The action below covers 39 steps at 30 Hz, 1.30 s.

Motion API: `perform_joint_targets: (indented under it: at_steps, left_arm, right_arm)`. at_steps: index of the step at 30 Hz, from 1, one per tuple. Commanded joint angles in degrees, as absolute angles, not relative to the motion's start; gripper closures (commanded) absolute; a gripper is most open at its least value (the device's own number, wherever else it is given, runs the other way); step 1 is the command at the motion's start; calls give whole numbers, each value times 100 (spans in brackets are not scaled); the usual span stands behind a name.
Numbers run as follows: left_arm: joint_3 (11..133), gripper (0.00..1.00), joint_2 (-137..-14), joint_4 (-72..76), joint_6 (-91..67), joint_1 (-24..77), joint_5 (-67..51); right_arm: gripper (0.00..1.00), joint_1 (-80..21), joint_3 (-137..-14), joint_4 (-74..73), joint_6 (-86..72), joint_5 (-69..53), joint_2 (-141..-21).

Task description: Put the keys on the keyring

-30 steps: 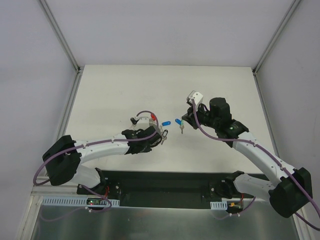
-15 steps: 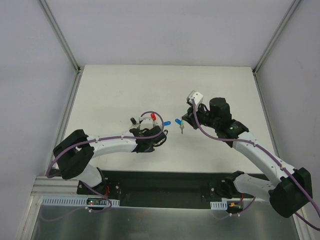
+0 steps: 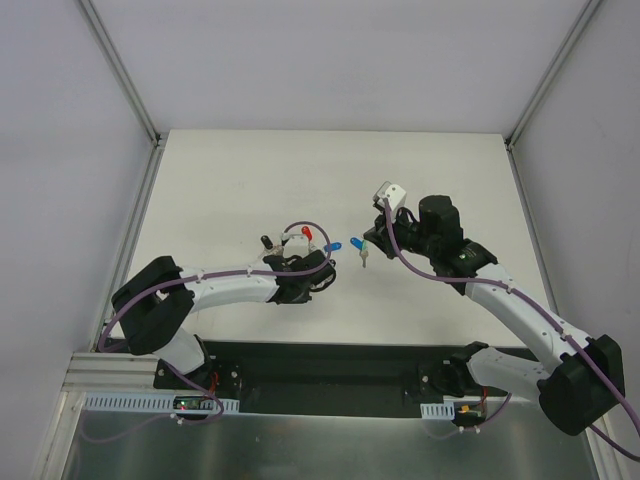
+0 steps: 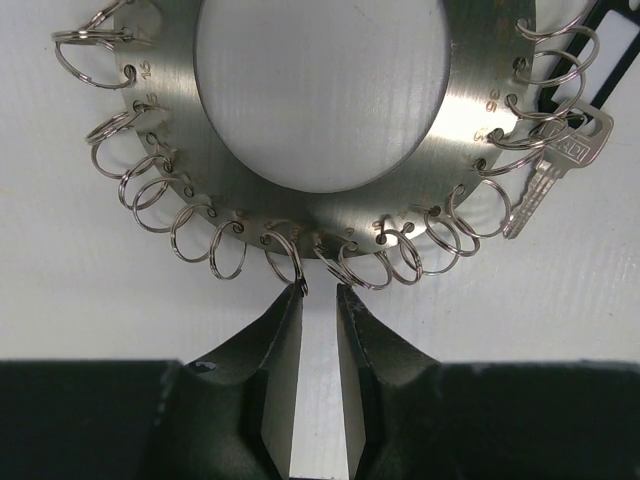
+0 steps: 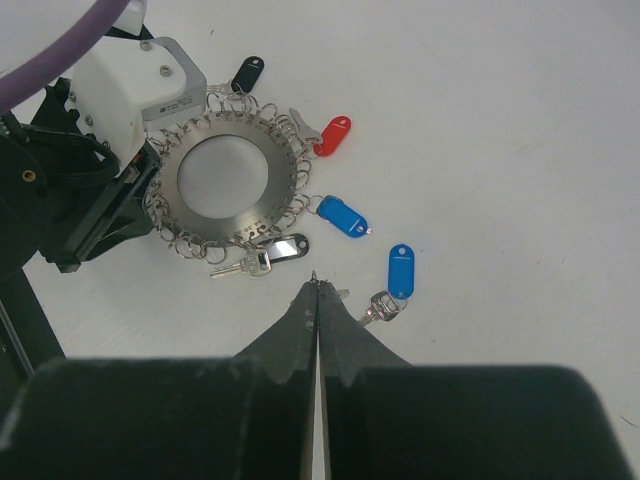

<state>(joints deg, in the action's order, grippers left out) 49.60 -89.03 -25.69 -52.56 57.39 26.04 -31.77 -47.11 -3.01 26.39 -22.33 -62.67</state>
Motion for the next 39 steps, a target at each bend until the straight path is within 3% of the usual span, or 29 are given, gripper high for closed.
perform_joint_targets:
  at_steps: [1,26,39]
  left_arm:
    - [5124,81,-8921,-2619,-5265,5757,2742]
    - [5028,85,-9132,-2628,-5467,5704,3225]
    - [4896,98,-9088,-2619,-5590,5687,3331]
  right_arm:
    - [99,-3199,-4728,-202,2602,-2294,-6267]
    - [99,-3190,-4729,-158,2610,-2478,-6416]
    - [99,-3190,-4737,-150,2628,-2522,-6478]
